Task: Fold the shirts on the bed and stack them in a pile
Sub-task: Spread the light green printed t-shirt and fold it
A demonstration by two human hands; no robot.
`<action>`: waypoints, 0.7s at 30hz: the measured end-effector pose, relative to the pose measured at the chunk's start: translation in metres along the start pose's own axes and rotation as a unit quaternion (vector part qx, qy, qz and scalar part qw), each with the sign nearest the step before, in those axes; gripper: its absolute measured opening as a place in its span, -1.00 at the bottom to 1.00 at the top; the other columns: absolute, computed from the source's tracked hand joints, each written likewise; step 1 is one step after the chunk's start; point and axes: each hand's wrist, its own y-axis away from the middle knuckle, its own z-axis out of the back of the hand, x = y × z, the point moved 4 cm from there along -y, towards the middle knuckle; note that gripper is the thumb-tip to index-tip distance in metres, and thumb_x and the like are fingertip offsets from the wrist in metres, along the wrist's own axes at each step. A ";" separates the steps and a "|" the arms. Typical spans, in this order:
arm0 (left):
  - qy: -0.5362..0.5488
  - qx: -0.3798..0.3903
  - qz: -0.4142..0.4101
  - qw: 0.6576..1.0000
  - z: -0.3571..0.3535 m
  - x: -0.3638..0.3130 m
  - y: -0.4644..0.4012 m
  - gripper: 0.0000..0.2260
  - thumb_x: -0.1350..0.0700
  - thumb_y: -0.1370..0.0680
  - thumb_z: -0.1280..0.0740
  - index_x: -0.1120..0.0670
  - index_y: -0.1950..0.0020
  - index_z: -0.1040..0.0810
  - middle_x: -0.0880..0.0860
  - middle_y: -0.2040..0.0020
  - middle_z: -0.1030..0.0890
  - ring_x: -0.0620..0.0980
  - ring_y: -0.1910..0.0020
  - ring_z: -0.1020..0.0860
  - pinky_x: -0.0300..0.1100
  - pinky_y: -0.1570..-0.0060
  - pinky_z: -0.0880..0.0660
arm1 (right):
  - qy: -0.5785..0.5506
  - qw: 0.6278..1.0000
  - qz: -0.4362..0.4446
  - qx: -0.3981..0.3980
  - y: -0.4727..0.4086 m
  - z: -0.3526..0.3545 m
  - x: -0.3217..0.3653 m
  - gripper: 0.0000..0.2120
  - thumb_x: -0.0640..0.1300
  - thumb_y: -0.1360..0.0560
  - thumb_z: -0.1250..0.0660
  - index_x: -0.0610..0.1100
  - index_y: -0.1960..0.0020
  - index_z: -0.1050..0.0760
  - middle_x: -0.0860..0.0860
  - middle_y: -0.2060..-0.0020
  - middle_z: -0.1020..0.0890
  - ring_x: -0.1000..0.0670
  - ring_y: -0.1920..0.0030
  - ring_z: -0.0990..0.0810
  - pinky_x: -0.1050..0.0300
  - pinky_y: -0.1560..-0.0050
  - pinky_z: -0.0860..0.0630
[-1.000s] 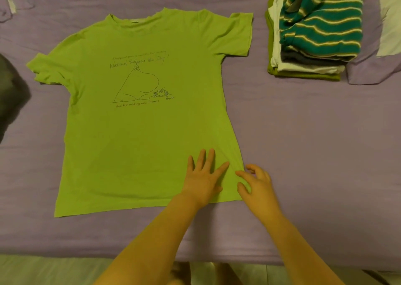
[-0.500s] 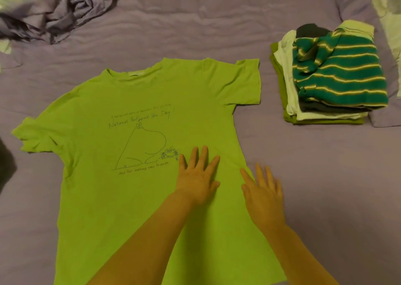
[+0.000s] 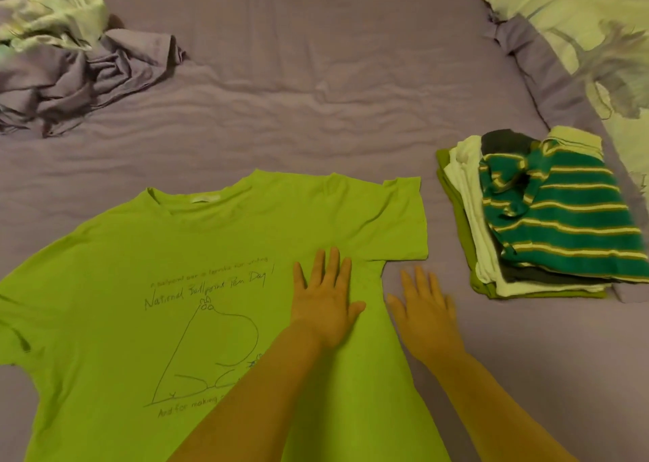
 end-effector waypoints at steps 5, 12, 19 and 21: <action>0.008 -0.046 0.019 0.999 0.013 0.021 -0.043 -0.23 -0.38 -0.30 0.49 -0.05 -0.44 0.42 0.01 -0.39 0.46 0.10 -0.47 0.38 0.27 -0.40 0.30 | -0.025 0.998 0.037 -0.043 -0.048 0.007 -0.002 -0.27 0.23 -0.59 0.21 -0.25 -0.17 -0.54 -0.22 -0.18 -0.57 -0.31 -0.29 -0.44 -0.43 -0.18 -0.31; 0.047 -0.127 0.034 0.990 0.029 0.019 -0.096 -0.23 -0.38 -0.44 0.44 -0.01 -0.53 0.06 0.10 -0.55 -0.01 0.20 -0.52 0.02 0.24 -0.43 0.17 | -0.587 0.795 -0.093 -0.122 -0.063 0.032 -0.014 -0.45 -0.13 -0.59 -0.19 -0.02 -0.51 -0.05 0.18 -0.37 -0.22 0.14 -0.38 -0.21 0.35 -0.22 -0.23; 0.047 -0.153 0.010 0.987 0.036 0.011 -0.122 -0.29 -0.37 -0.52 0.25 -0.01 -0.50 -0.23 0.12 -0.51 -0.23 0.21 -0.50 -0.11 0.26 -0.41 0.07 | -0.546 0.816 -0.118 -0.152 -0.116 0.058 0.006 -0.26 -0.30 -0.50 -0.33 -0.09 -0.53 0.00 -0.03 -0.46 -0.24 -0.05 -0.40 -0.31 0.28 -0.15 -0.30; 0.150 -0.187 0.008 0.971 0.047 0.021 -0.117 -0.29 -0.39 -0.50 0.22 -0.03 -0.53 -0.13 0.04 -0.55 -0.08 0.07 -0.54 0.03 0.09 -0.47 0.17 | -0.531 0.824 -0.075 -0.184 -0.112 0.069 0.020 -0.30 -0.33 -0.50 -0.29 -0.08 -0.53 -0.05 0.00 -0.46 -0.26 0.02 -0.38 -0.31 0.40 -0.08 -0.24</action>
